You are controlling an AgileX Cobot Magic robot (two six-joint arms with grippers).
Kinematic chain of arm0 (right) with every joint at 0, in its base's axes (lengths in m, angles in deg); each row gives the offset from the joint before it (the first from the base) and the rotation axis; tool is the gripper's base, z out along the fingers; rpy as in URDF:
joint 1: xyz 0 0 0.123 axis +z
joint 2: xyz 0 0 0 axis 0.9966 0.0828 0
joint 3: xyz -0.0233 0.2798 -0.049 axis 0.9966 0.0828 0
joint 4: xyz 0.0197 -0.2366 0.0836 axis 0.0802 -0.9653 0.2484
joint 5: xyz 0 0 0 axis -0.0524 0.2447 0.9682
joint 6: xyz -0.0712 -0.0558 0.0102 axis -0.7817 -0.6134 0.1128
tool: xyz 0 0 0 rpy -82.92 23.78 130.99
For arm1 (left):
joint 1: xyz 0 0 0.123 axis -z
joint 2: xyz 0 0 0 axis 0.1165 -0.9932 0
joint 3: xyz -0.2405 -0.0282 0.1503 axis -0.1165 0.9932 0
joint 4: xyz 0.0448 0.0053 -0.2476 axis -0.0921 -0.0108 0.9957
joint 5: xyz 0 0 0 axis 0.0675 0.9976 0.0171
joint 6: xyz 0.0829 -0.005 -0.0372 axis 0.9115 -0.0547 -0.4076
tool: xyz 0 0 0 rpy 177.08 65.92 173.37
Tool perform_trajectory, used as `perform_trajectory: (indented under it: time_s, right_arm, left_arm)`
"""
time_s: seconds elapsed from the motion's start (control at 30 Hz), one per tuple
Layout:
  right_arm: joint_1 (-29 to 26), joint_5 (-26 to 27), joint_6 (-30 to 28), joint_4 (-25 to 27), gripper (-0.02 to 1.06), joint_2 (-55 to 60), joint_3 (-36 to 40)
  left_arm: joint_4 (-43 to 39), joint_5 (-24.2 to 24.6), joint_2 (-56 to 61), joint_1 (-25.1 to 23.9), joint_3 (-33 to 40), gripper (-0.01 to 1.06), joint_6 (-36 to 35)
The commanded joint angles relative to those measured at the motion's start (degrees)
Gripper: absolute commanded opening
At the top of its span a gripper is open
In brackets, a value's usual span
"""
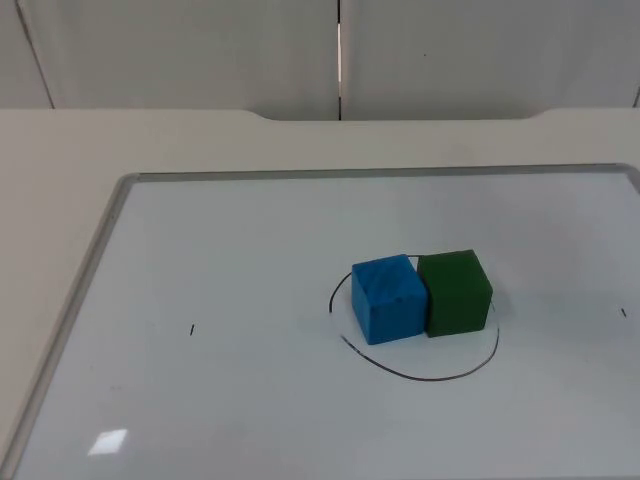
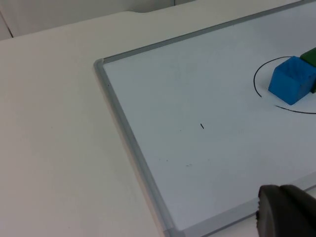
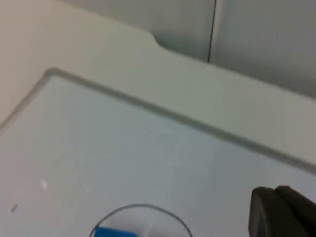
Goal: Push the two cubes into the marked area.
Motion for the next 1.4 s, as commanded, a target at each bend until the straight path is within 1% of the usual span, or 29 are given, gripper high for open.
perform_trajectory:
  time_s: [0.0, 0.13, 0.17, 0.27, 0.43, 0.5, 0.57, 0.6, 0.63, 0.67, 0.73, 0.77, 0.83, 0.93, 0.97, 1.0, 1.03, 1.07, 1.13, 1.17, 1.27, 1.37]
  right_arm:
    - [0.34, 0.36, -0.9, -0.55, 0.0, -2.56, 1.08]
    - [0.34, 3.0, -2.33, -0.55, 0.0, -8.91, 5.88]
    - [0.34, 3.0, -2.33, -0.55, 0.0, -8.91, 5.88]
    - [0.34, 4.41, -2.33, -0.55, 0.0, -14.22, 11.02]
    - [0.34, 4.52, -2.33, -0.55, 0.0, -20.38, 16.55]
    - [0.34, 4.39, -2.79, -0.55, 0.0, -23.57, 19.13]
    - [0.34, 4.39, -2.91, -0.55, 0.0, -24.48, 19.73]
    - [0.34, 4.39, -3.04, -0.34, 0.0, -27.4, 21.33]
    - [0.34, 4.39, -3.04, -0.34, 0.0, -29.15, 22.52]
    - [0.34, 4.39, -3.04, -0.34, 0.0, -30.2, 23.11]
    - [0.34, 3.93, -3.04, -0.2, 0.0, -34.45, 25.2]
    - [0.34, 3.93, -3.04, -0.2, 0.0, -34.45, 25.2]
    - [0.34, 2.09, -3.04, -0.2, 0.0, -38.42, 27.18]
    - [0.34, -3.42, -3.04, -0.09, 0.0, -43.96, 29.2]
    - [0.34, -3.42, -3.04, -0.09, 0.0, -43.96, 29.2]
    - [0.34, -5.84, -3.04, 0.04, 0.0, -45.77, 29.47]
    - [0.34, -9.42, -2.41, 0.08, 0.0, -48.11, 29.74]
    - [0.34, -11.42, -1.7, 0.08, 0.0, -49.85, 29.74]
    - [0.34, -14.5, -1.24, 0.31, 0.0, -52.52, 29.84]
    - [0.34, -14.5, -1.24, 0.31, 0.0, -52.52, 29.84]
    - [0.34, -19.61, 1.07, 0.31, 0.0, -57.7, 29.84]
    - [0.34, -25.28, 1.35, 0.31, 0.0, -62.82, 29.84]
  left_arm:
    - [-0.27, -0.6, 0.28, -0.04, 0.29, 0.0, -0.25]
    - [-0.59, -0.6, 0.28, -0.04, 0.29, 0.0, -0.39]
    - [-0.59, -0.6, 0.28, -0.04, 0.29, 0.0, -0.39]
    - [-1.29, -0.6, 0.28, -0.04, 0.29, 0.0, -1.23]
    - [-1.54, -0.6, 0.28, -0.04, 0.29, 0.0, -1.86]
    - [-1.54, -0.6, 0.28, -0.04, 0.29, 0.03, -1.75]
    - [-1.54, -0.6, 0.28, -0.04, 0.29, 0.05, -1.75]
    - [-1.54, -0.6, 0.28, -0.04, 0.29, 0.14, -1.75]
    - [-1.54, -0.6, 0.28, -0.04, 0.29, 0.21, -1.75]
    - [-1.54, -0.6, 0.28, -0.04, 0.29, 0.25, -1.75]
    - [-1.54, -0.6, 0.28, -0.04, 0.29, 0.41, -1.75]
    - [-1.54, -0.6, 0.28, -0.04, 0.29, 0.41, -1.75]
    - [-1.54, -0.6, 0.28, -0.04, 0.29, 0.56, -1.75]
    - [-1.54, -0.6, 0.28, -0.04, 0.29, 0.68, -1.75]
    - [-1.54, -0.6, 0.28, -0.04, 0.29, 0.68, -1.75]
    - [-1.54, -0.6, 0.28, -0.04, 0.29, 0.69, -1.75]
    - [-1.54, -0.6, 0.28, -0.04, 0.29, 0.69, -1.75]
    - [-1.54, -0.6, 0.28, -0.04, 0.29, 0.69, -1.75]
    - [-1.54, -0.6, 0.28, -0.04, 0.29, 0.69, -1.75]
    - [-1.54, -0.6, 0.28, -0.04, 0.29, 0.69, -1.75]
    - [-1.54, -0.6, 0.28, -0.04, 0.29, 0.69, -1.75]
    - [-1.54, -0.6, 0.28, -0.04, 0.29, 0.69, -1.75]
